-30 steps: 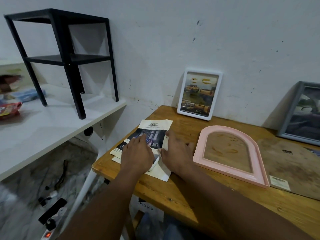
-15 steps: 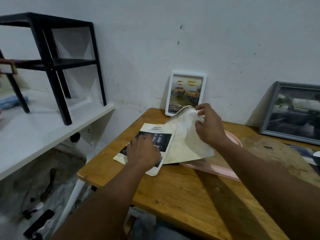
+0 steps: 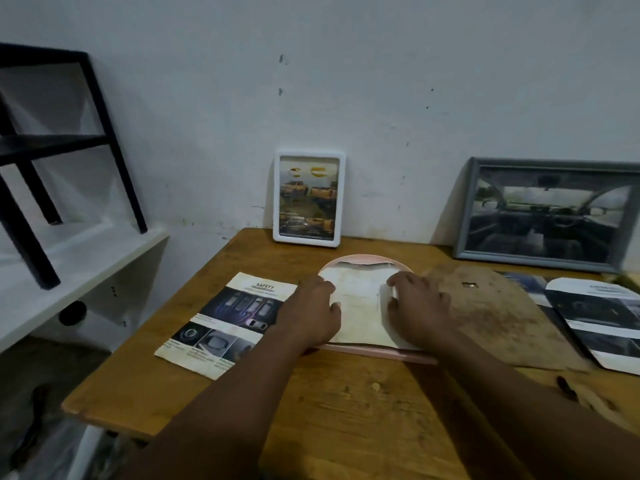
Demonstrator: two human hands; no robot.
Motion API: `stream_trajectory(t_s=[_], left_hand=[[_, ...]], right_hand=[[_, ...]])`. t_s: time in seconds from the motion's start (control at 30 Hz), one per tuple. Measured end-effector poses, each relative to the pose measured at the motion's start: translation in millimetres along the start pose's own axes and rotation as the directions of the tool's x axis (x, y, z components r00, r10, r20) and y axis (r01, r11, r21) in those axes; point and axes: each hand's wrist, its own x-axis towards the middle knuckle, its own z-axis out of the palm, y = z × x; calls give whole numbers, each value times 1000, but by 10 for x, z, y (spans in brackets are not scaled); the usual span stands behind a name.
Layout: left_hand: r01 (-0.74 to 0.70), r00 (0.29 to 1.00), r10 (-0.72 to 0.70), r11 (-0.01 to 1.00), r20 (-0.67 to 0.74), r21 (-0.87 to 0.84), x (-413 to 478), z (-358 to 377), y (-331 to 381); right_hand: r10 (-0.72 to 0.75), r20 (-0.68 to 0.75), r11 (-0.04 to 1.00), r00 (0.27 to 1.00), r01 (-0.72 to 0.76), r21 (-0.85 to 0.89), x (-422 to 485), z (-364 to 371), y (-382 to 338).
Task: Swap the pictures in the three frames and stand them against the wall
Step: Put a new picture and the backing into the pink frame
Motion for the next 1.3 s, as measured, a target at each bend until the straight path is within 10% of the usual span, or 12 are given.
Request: stream_trajectory(t_s=[0.33,0.7,1.3], left_hand=[[13,998,-13,1000,-64,-12,84,102,138],[68,994,-67,998,-83,17,276,323,287],[59,992,-64,997,-106,-47,255,396,443]], right_hand=[[-18,25,995,1000,16,97,-34,-157,127],[613,43,790,789,-609,-68,-165,-908,1310],[548,41,812,836,-543,213,127,-800,971]])
